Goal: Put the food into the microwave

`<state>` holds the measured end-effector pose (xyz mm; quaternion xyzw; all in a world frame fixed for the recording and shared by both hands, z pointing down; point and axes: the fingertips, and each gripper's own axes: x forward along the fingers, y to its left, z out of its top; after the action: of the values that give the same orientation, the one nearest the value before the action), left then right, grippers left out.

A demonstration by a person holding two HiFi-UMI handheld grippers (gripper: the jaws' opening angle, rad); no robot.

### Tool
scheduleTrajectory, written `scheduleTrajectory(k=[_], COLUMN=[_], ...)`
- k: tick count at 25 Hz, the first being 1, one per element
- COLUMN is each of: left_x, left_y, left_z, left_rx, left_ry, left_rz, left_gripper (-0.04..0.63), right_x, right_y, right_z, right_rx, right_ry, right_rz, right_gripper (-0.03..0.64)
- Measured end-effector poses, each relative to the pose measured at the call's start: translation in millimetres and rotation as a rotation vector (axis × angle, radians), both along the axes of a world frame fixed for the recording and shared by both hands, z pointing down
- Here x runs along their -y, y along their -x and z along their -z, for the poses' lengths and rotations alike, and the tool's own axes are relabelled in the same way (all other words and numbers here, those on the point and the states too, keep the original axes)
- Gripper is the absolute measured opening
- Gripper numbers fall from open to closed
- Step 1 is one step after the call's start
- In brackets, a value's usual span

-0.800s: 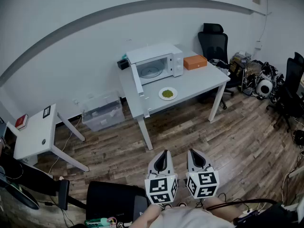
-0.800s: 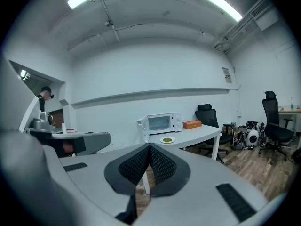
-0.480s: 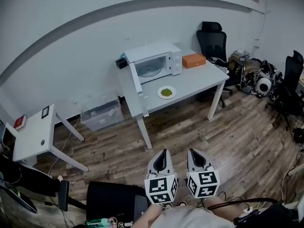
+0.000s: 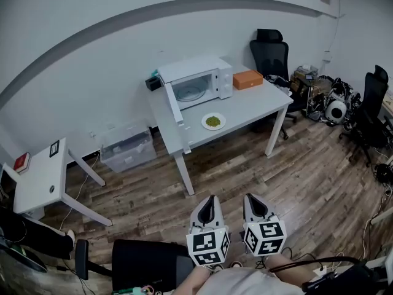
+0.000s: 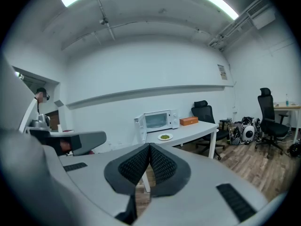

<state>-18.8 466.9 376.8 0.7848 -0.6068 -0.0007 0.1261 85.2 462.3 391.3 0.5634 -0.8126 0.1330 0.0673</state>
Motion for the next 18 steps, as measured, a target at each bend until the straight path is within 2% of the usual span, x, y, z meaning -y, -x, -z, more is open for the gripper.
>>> scheduleTrajectory(k=[8,18], left_x=[12.9,42.2], left_y=[16.7,20.3], left_z=[-13.3,-17.9], left_rx=[-0.011,0.008], left_ry=[0.030,0.040], left_rz=[-0.044,-0.085], left_gripper=[0.001,0.001], right_x=[14.9,44.4], right_y=[19.5,18.8], right_z=[-3.4,-13.7], right_rx=[-0.021,-0.021], right_ry=[0.011,0.042], right_rz=[-0.035,-0.073], right_gripper=[0.017,0.017])
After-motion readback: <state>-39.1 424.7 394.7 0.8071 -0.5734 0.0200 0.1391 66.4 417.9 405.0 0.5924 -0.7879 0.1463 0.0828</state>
